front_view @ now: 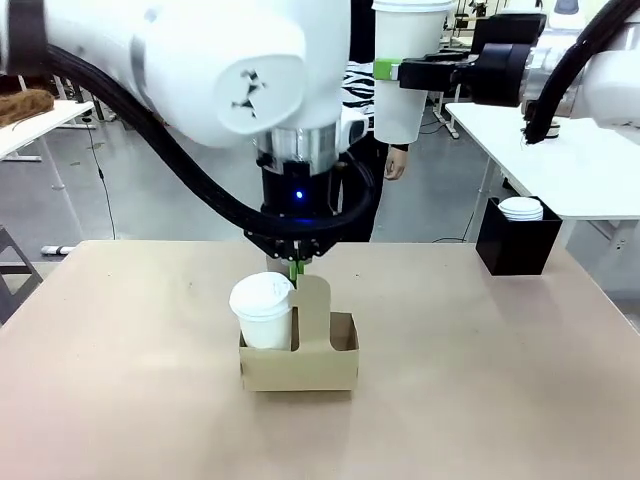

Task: Pour a drink into a cup and package it in a carrier.
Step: Position the Cup Carrier in the center of the table, then insert the held 600 ml Paper Cup into the Cup Carrier.

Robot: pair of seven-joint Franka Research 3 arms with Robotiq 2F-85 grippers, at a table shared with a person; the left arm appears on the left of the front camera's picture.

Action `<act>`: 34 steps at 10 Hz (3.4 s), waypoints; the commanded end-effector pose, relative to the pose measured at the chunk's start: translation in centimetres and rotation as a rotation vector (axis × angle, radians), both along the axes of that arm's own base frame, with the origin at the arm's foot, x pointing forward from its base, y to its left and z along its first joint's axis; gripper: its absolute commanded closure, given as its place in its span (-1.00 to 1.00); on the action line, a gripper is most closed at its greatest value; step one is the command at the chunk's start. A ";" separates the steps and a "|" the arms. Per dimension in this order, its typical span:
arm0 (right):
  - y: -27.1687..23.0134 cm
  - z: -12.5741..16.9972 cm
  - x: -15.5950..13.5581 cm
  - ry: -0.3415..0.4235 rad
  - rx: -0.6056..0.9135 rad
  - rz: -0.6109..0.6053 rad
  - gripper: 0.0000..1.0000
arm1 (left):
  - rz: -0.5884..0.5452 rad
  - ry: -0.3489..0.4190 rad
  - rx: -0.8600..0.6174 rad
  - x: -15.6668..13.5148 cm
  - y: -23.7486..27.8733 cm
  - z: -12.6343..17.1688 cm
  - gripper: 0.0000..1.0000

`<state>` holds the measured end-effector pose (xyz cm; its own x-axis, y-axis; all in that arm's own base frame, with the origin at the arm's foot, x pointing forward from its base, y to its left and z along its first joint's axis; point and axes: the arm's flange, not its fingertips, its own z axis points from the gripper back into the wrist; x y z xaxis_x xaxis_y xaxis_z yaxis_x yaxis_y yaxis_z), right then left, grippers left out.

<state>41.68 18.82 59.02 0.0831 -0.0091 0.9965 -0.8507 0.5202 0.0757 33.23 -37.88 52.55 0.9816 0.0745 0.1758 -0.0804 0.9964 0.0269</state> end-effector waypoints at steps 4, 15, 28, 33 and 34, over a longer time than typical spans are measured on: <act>0.4 0.3 0.3 -0.019 0.014 -0.003 -0.61 | 0.017 -0.002 0.011 1.2 -2.0 -2.9 0.97; -0.8 -1.9 2.3 0.096 -0.009 0.068 -0.61 | -0.253 0.024 -0.102 -2.9 4.3 4.9 -1.00; -1.1 -15.5 0.4 0.091 -0.067 0.517 -0.61 | -0.607 -0.034 -0.010 -3.0 23.6 5.3 -1.00; 2.2 -20.9 2.6 0.022 0.030 0.767 -0.61 | -0.724 -0.285 -0.032 -1.0 30.2 1.0 -1.00; 2.6 -22.2 2.9 0.021 0.064 0.793 -0.61 | -0.743 -0.315 -0.062 -0.4 31.3 0.2 -1.00</act>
<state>43.24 21.36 37.26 0.1158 0.0411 0.9924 -0.9754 -0.1838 0.1215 32.72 -7.89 54.16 0.7431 -0.5259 0.4137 0.5404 0.8363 0.0925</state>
